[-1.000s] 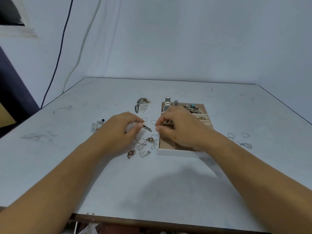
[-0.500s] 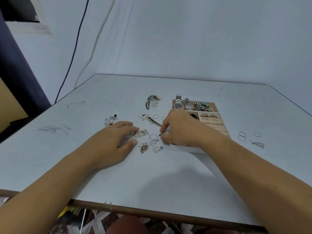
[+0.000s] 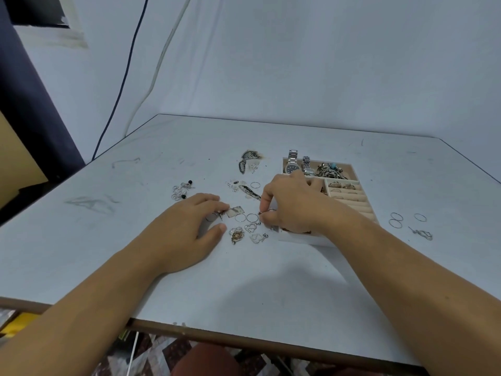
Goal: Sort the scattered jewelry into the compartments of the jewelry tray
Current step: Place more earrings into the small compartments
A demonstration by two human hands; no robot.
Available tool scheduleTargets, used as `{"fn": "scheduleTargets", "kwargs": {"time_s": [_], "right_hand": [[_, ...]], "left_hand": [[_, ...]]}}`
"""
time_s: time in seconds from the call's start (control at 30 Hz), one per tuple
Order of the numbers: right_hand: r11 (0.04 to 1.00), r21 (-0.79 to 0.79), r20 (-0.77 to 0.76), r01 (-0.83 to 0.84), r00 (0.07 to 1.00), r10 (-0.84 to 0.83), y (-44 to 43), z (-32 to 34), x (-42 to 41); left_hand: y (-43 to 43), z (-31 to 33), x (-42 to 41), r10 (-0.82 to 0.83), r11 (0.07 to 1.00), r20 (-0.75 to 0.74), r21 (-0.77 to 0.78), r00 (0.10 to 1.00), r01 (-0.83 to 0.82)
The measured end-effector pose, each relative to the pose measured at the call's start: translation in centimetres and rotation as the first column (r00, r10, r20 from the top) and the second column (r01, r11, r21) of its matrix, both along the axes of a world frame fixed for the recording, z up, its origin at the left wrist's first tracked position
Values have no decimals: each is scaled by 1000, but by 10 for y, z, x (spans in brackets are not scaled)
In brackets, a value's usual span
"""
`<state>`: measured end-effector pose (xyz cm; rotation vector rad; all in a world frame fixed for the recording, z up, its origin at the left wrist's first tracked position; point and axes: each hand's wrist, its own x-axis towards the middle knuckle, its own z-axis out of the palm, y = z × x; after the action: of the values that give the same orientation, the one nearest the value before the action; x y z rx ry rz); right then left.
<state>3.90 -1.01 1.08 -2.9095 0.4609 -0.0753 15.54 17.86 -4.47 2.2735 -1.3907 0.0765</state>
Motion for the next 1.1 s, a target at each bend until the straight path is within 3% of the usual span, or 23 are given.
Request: {"fn": "scheduleTargets", "kwargs": {"time_s": [0.17,0.4,0.67,1.1], "right_hand": [[999,20,64,-44,997,43,-1,-1,0],[916,367,339,-162,940,30,-10,6,0],[888,419,463,-191,886,-27,-18,0,-8],[911,368,426,-189,905,16,-18,-8,-12]], "left_hand": [[0,0,-1,-1,1000,-5,-13,1000,1],[-3,0,-3,-63,989,5,-131,998,63],[-4,2,-12,-193,969,-29,-163,981,186],[-8,4,-15,-128,978,-71,-174,989,115]]}}
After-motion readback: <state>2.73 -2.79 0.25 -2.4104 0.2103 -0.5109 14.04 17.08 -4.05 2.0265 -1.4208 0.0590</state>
